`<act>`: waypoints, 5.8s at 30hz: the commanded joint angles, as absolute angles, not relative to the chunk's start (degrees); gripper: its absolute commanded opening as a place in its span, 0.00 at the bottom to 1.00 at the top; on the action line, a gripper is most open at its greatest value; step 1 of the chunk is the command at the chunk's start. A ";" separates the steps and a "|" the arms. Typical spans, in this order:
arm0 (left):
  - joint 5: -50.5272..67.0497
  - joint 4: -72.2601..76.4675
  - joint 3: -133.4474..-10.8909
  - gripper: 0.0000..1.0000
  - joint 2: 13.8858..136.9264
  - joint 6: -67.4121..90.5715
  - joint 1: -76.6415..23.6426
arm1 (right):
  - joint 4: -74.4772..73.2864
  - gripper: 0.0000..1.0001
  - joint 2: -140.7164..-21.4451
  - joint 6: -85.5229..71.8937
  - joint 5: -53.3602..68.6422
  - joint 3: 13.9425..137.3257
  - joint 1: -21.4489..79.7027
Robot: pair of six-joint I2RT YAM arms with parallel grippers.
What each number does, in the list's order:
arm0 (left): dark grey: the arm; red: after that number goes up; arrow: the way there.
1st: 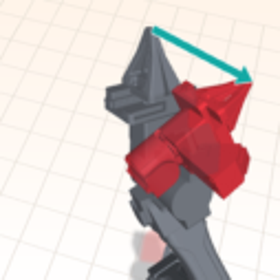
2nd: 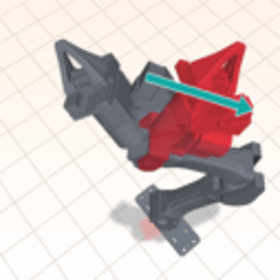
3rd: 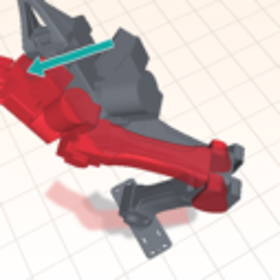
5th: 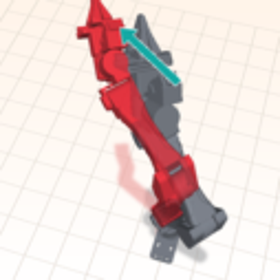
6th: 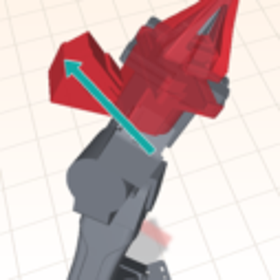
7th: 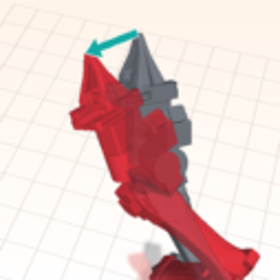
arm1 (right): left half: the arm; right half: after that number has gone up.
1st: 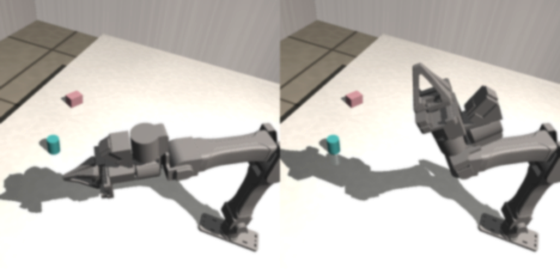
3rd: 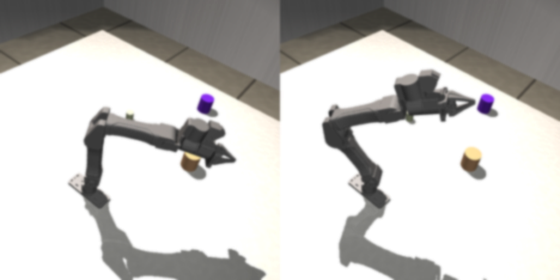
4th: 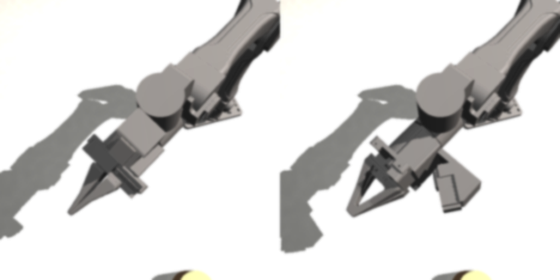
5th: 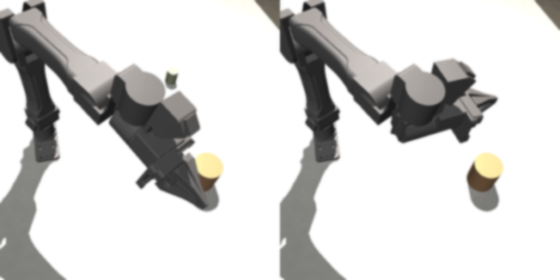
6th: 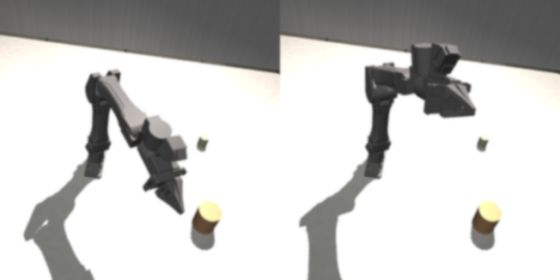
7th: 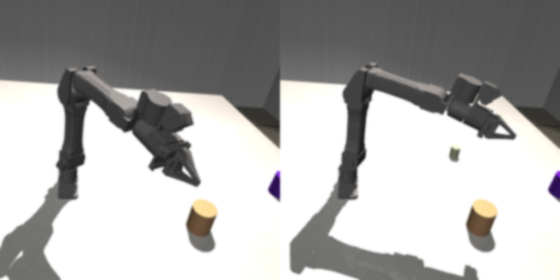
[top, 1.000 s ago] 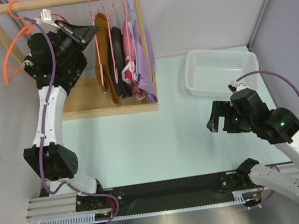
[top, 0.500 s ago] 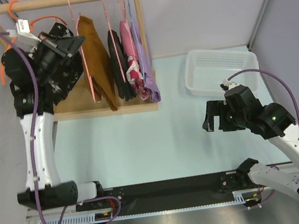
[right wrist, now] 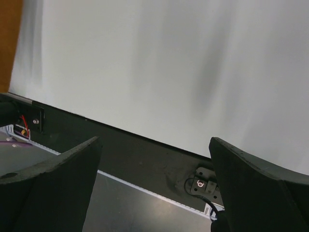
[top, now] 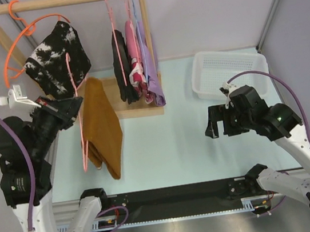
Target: Remove the trousers from the hanger
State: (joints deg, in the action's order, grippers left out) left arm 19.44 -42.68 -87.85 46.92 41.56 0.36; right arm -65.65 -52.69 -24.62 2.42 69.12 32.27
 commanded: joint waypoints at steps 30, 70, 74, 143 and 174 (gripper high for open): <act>36.99 -50.63 -74.18 0.00 39.11 21.80 -28.12 | -57.40 1.00 -49.84 -21.97 14.39 59.86 32.43; 8.97 -3.87 -82.71 0.00 64.77 37.70 -53.61 | -31.83 0.85 -45.18 -61.51 3.52 72.69 33.84; 7.30 -1.23 -80.95 0.00 64.16 38.41 -54.67 | -27.69 0.80 -42.28 -67.49 1.41 67.69 33.75; 48.79 -0.21 -74.98 0.85 63.19 47.43 -58.97 | 3.24 0.00 -52.38 -84.29 55.10 70.05 25.13; 15.99 -6.68 -70.05 0.63 61.35 39.98 -62.14 | 11.25 0.00 -54.75 -97.65 45.44 66.62 27.95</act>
